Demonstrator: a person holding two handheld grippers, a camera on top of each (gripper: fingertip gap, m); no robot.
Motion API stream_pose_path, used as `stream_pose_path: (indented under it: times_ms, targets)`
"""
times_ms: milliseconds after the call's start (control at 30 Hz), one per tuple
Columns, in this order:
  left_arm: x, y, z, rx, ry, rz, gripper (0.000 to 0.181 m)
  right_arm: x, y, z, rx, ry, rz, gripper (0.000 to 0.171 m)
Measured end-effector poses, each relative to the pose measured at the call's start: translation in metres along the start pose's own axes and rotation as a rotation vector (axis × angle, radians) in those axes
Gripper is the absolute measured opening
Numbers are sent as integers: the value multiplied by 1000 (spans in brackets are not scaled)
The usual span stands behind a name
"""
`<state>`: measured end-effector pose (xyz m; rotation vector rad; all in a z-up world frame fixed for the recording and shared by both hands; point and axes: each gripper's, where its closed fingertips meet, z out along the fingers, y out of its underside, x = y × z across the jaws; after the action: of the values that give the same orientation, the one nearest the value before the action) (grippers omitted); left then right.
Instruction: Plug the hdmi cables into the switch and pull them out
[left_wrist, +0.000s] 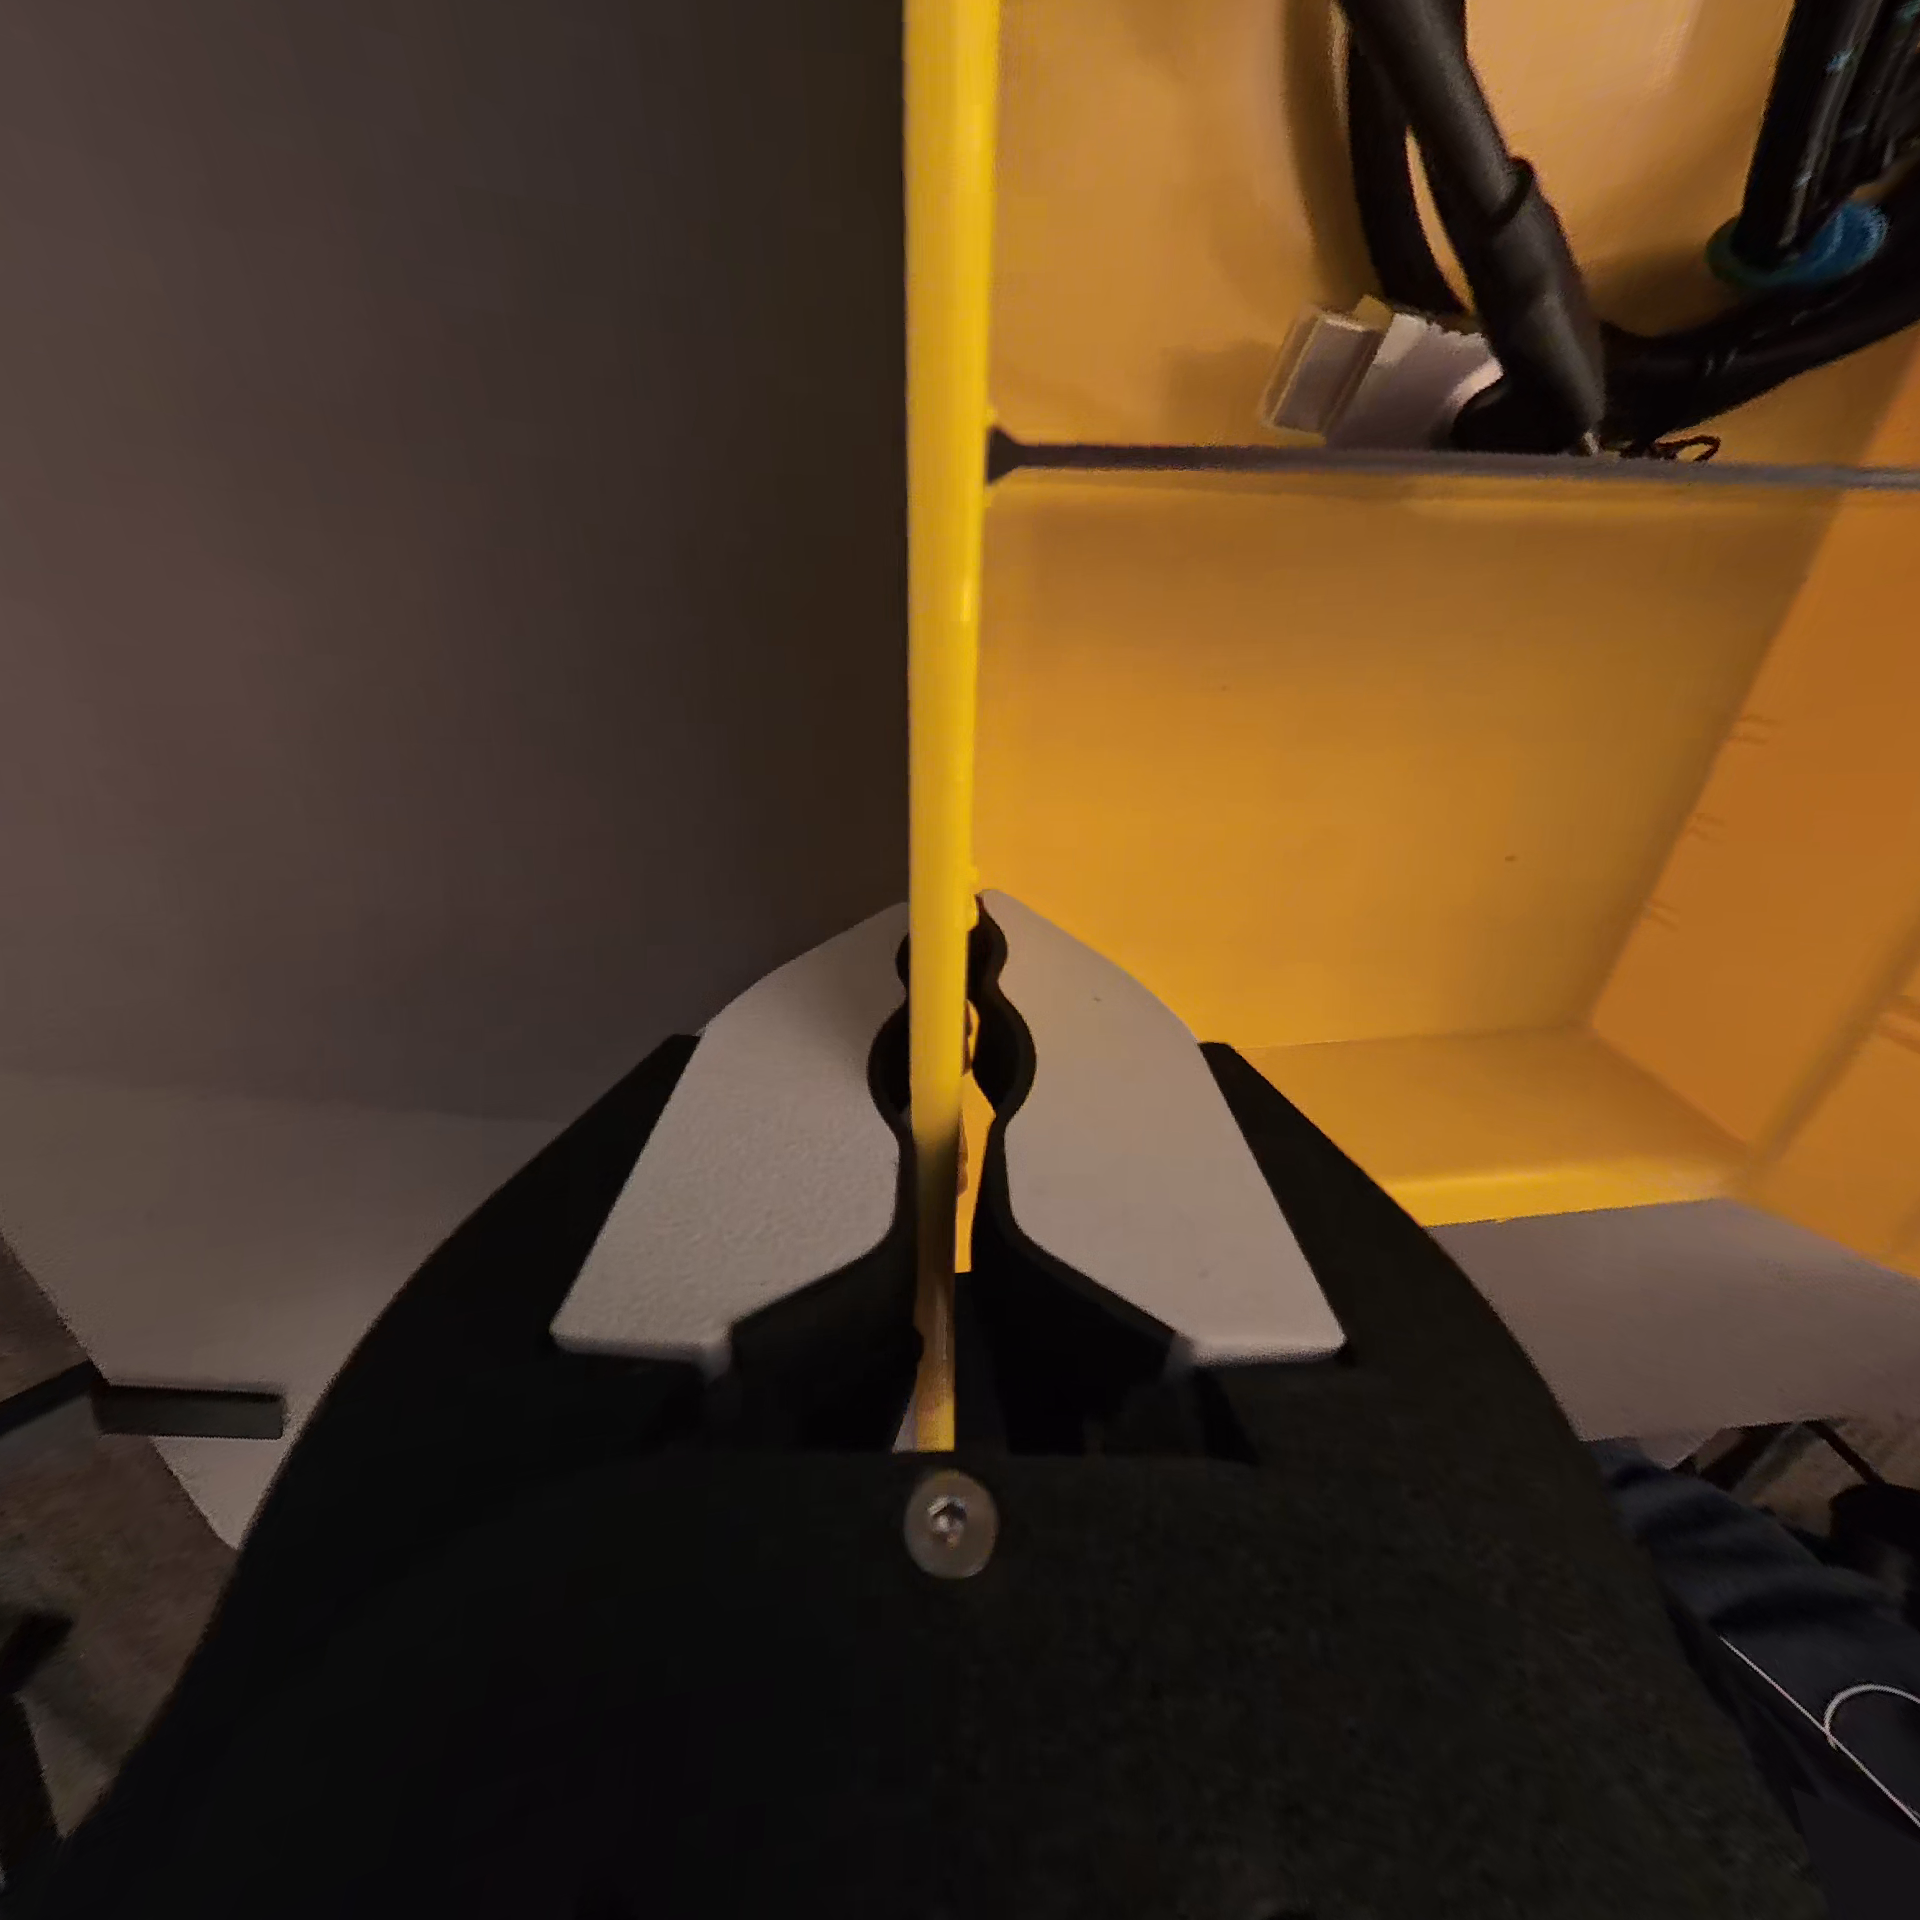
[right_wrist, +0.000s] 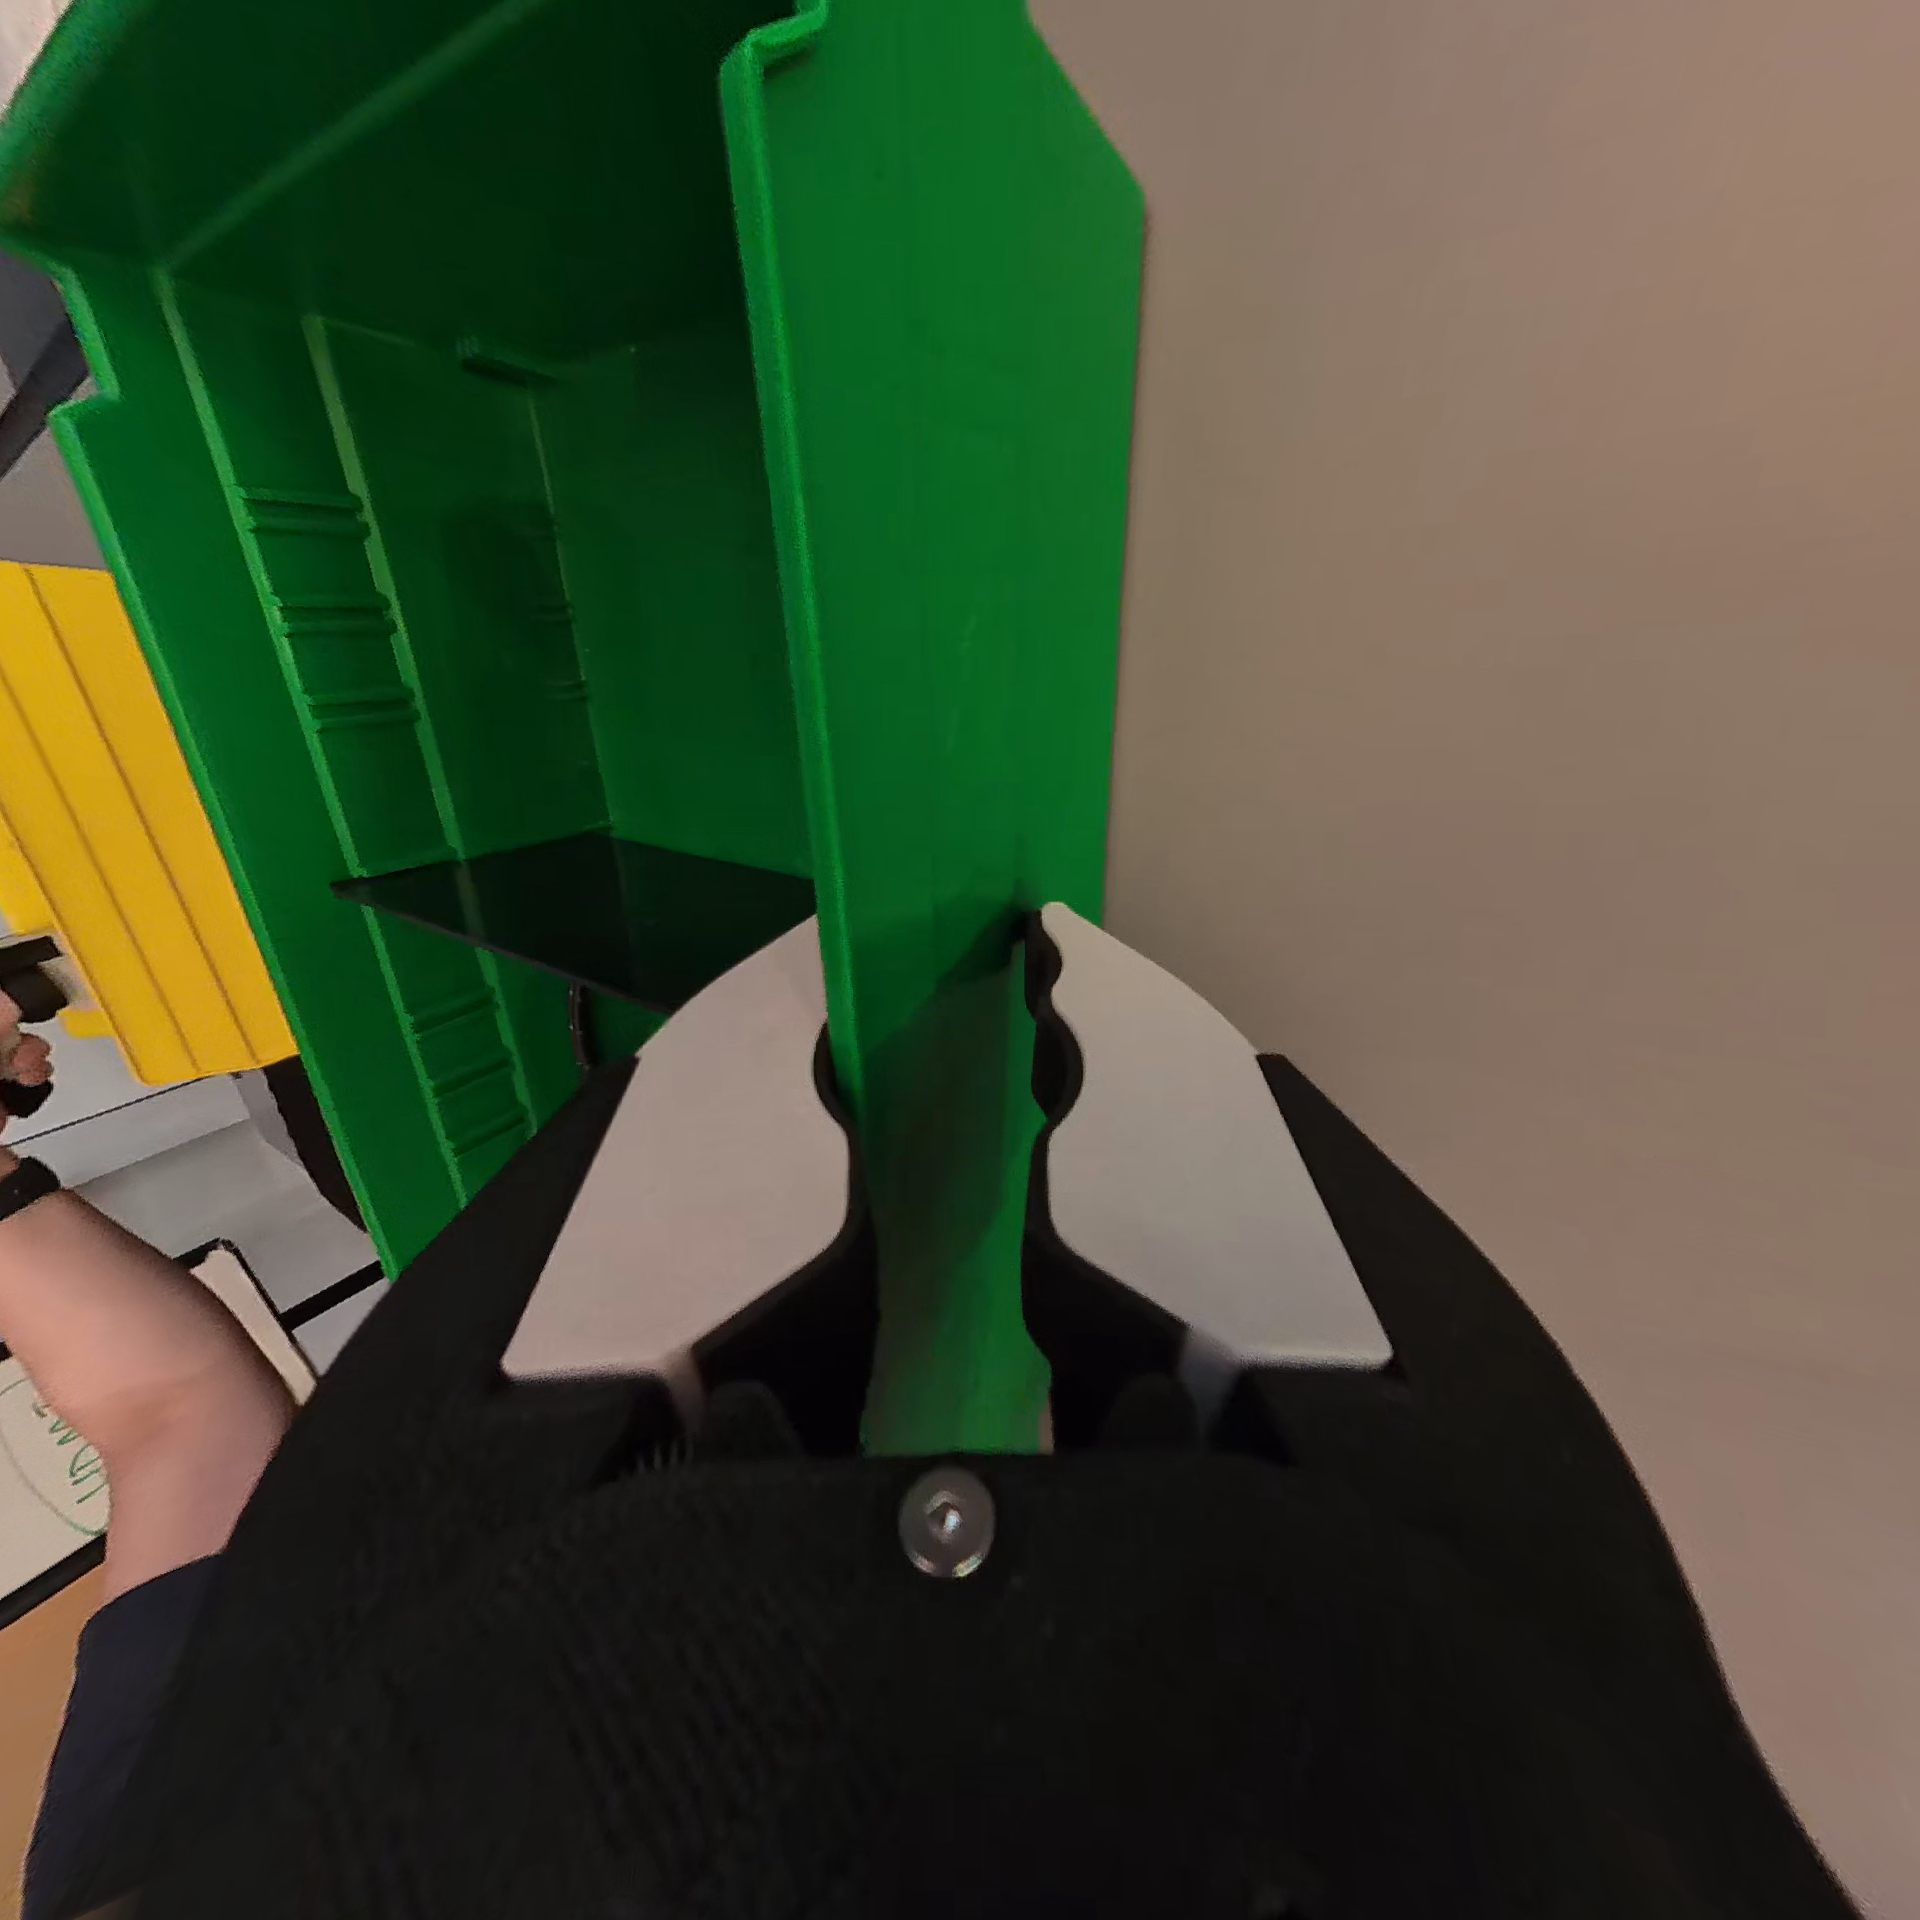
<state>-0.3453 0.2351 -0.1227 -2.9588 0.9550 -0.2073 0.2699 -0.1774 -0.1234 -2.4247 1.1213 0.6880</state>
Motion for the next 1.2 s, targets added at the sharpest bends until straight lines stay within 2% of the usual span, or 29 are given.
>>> stream_pose_path:
  times_ms: [467, 700, 767, 900, 967, 1033, 1100, 1200]
  targets:
    - [2, 0, 14, -16, 32, 65, 5, -16, -3, 14, -30, 59, -20, 24]
    - [4, -6, 4, 48, 70, 95, 9, -22, -11, 4, 19, 2, -51, 27]
    - [7, -13, -11, 123, 100, 103, 14, -28, -22, -9, 109, -29, -61, 19]
    - [11, -31, -62, 328, 123, 166, 23, -47, -48, -55, 364, -102, -107, 17]
    - [12, -47, -91, 474, 79, 249, 23, -65, -58, -86, 521, -124, -213, 15]
    - [18, -67, -116, 628, 23, 360, 30, -94, -68, -128, 758, -144, -380, 13]
    - [31, -81, -124, 712, -5, 443, 33, -123, -68, -172, 1034, -146, -522, 12]
    - [45, -99, -104, 649, -80, 505, 39, -157, -51, -203, 1273, -168, -661, 13]
